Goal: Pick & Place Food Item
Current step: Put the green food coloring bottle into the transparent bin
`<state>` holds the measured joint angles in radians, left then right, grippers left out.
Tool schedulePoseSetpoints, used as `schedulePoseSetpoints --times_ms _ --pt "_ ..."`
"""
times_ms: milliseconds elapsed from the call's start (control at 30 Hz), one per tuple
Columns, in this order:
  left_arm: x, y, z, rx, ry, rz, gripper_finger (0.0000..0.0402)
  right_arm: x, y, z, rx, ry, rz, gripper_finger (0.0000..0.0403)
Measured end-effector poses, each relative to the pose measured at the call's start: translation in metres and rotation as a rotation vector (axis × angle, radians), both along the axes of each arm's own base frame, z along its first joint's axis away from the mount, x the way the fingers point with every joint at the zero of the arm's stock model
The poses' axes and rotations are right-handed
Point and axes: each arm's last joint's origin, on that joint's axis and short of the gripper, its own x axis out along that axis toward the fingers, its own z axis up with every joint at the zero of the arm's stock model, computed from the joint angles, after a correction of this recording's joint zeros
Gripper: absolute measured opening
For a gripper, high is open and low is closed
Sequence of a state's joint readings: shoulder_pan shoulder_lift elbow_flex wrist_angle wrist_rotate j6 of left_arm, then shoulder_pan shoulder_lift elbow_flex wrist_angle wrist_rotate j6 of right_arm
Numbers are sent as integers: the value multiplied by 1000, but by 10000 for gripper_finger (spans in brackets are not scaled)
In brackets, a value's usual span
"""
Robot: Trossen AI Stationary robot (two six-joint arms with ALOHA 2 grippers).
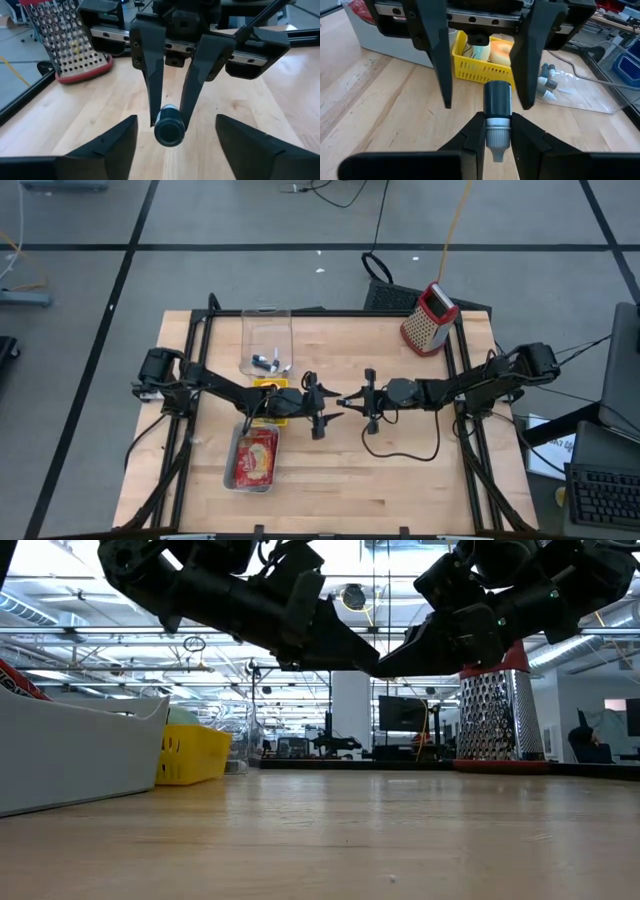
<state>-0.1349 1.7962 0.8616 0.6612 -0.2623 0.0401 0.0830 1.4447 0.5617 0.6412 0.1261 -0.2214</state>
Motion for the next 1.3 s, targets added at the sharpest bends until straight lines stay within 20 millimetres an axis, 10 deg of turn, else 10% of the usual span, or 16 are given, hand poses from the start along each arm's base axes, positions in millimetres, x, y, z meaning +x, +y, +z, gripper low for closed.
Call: schedulePoseSetpoints --times_ms 433,1300 --pt "0 1 0 5 3 3 149 0 0 0 2 -2 6 60" --pt "-2 8 8 26 -2 29 52 1 2 2 40 -10 13 91"
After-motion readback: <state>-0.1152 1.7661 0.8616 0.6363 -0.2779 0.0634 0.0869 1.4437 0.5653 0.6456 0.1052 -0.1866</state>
